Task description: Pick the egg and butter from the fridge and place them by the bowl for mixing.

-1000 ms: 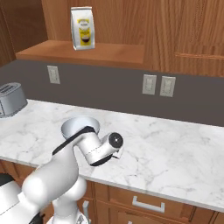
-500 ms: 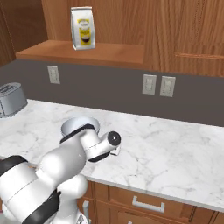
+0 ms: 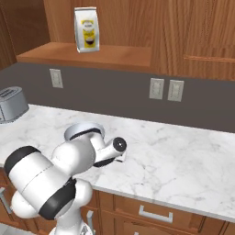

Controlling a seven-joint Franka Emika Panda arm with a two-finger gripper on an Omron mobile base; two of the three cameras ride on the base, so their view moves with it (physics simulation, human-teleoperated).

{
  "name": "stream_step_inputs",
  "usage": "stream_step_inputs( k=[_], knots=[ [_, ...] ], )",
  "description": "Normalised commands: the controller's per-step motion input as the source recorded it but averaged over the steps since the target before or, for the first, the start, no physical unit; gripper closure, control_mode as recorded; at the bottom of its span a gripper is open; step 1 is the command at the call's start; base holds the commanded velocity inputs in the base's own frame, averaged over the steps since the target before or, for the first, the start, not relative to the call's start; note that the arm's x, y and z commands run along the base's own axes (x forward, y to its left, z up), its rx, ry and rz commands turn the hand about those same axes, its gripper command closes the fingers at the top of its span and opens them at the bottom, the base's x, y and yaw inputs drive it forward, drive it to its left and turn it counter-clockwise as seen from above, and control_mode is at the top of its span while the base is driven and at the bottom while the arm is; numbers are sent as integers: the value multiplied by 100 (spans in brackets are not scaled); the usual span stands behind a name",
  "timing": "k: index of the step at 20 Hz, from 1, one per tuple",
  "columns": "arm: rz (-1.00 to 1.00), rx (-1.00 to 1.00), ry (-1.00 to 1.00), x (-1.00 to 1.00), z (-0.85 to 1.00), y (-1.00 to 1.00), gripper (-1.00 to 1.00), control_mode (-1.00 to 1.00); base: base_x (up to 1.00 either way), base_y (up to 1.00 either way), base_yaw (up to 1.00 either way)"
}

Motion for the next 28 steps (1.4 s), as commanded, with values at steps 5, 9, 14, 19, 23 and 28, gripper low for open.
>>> stream_step_inputs(
  k=[5, 9, 14, 19, 23, 28],
  knots=[
    [3, 0, 0, 8, -23, 3, -100, -100, 0, 0, 0],
    [3, 0, 0, 0, -17, 0, -100, -100, 0, 0, 0],
    [1, 0, 0, 0, -5, 0, -100, -100, 0, 0, 0],
    [0, 0, 0, -12, 4, 0, -100, -100, 0, 0, 0],
    [0, 0, 0, -22, 13, 3, -100, -100, 0, 0, 0],
    [1, 0, 0, -20, 23, 10, -100, -100, 0, 0, 0]
  ],
)
